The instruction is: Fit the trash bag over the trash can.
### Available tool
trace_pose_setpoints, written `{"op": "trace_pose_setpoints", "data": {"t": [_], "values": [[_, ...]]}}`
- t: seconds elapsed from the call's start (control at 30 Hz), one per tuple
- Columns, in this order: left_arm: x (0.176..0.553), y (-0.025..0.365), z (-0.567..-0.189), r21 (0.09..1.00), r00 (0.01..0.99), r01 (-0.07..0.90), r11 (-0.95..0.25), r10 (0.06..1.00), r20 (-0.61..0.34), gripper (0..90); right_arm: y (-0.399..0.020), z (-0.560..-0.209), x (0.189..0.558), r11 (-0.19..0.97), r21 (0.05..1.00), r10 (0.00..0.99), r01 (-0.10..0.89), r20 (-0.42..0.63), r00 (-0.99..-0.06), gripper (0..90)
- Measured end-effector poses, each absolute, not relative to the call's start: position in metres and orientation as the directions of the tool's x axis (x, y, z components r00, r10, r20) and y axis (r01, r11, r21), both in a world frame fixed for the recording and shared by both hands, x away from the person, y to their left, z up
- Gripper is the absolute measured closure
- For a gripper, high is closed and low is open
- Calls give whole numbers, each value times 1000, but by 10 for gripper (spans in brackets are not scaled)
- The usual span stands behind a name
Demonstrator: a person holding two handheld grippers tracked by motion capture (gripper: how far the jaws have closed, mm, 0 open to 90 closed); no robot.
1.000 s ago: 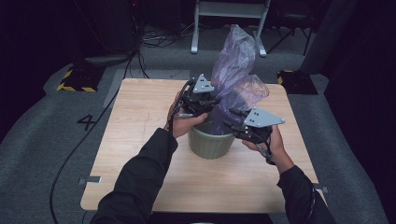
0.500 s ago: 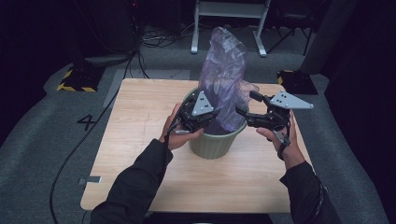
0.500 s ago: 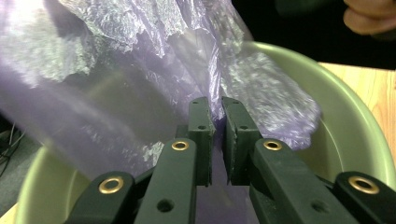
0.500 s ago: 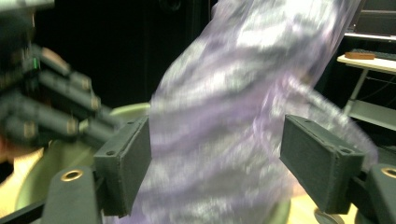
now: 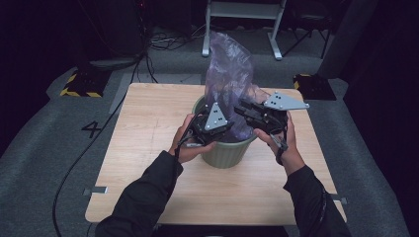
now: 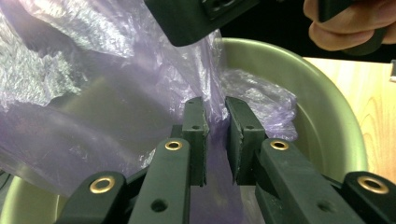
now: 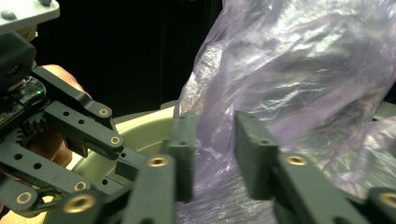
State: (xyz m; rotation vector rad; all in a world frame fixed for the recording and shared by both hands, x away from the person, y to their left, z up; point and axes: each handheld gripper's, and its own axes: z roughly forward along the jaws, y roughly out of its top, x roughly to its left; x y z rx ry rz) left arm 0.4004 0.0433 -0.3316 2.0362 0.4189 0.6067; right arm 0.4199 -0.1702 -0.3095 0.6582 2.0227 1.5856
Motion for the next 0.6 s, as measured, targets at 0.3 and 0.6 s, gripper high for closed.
{"op": "trace_pose_setpoints", "data": {"t": [0.3, 0.6], "values": [[394, 49, -331, 882, 828, 61, -468, 518, 217, 684, -172, -317, 413, 257, 966, 634, 31, -145, -760, 900], [384, 68, -321, 928, 844, 93, -361, 523, 119, 302, -176, -321, 401, 295, 956, 607, -4, -191, -771, 900]]}}
